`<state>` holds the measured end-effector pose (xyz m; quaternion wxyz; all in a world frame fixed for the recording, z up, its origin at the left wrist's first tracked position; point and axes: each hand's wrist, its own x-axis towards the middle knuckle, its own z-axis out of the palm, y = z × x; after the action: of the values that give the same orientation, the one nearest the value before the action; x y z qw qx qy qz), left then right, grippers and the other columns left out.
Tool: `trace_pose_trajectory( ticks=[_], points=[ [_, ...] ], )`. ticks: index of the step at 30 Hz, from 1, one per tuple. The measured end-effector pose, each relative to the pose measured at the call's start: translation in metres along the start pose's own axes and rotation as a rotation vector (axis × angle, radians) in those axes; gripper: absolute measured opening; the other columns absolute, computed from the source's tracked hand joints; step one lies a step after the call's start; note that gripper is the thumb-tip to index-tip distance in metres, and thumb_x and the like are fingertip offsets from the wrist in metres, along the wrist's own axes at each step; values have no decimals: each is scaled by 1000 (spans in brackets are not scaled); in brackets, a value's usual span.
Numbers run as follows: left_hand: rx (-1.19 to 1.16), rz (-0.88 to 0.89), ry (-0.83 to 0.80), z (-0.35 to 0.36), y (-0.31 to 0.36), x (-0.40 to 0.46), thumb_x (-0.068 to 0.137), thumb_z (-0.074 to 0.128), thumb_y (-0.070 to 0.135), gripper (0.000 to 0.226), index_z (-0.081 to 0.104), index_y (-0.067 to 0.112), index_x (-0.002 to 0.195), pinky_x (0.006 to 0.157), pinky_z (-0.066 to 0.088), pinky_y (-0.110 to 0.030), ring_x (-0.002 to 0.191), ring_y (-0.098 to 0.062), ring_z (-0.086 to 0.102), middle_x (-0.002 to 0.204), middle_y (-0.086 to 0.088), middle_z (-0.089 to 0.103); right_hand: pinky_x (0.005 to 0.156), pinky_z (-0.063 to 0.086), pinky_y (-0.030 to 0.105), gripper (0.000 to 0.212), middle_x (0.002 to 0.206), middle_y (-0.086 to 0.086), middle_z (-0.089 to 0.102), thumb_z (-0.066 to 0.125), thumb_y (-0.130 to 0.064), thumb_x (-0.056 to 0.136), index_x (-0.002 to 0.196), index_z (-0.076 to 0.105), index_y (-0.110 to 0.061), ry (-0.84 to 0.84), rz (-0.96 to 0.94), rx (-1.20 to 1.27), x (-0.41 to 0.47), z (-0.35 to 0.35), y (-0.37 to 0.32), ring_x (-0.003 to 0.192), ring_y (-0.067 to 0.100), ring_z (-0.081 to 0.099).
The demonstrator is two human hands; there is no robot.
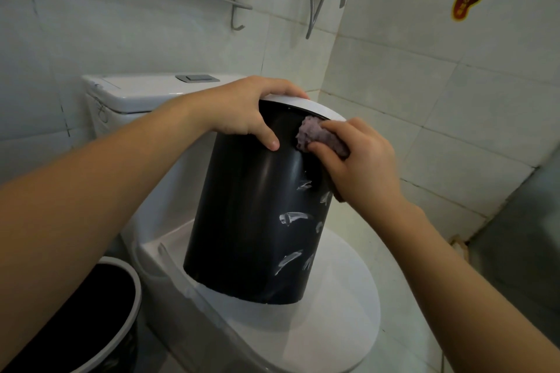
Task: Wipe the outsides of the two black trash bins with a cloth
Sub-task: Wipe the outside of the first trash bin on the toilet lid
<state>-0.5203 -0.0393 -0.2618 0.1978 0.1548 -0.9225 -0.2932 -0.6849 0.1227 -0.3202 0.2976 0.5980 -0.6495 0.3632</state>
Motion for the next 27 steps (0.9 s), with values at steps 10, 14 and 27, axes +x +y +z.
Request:
trace_pose_trajectory(
  ticks=[10, 14, 27],
  points=[
    [-23, -1, 11, 0, -1, -3, 63, 89, 11, 80, 53, 58, 117, 101, 49, -36, 118, -14, 57, 128, 14, 59, 67, 45, 27, 34, 94, 3, 66, 62, -41, 90, 111, 72, -16, -22, -136, -55, -9, -3, 0, 82, 23, 62],
    [-28, 1, 7, -1, -1, -3, 66, 88, 9, 79, 53, 56, 119, 92, 48, -25, 115, -10, 57, 127, 15, 59, 69, 41, 27, 31, 96, 2, 67, 67, -39, 87, 109, 71, -18, 23, -9, -39, 5, -1, 0, 83, 24, 63],
    [-34, -1, 27, 0, -4, -5, 62, 90, 12, 81, 52, 63, 113, 105, 47, -40, 120, -13, 56, 130, 15, 59, 65, 53, 36, 29, 92, 3, 65, 67, -36, 89, 108, 74, -15, -46, -202, -7, -31, -2, -4, 80, 22, 62]
  ],
)
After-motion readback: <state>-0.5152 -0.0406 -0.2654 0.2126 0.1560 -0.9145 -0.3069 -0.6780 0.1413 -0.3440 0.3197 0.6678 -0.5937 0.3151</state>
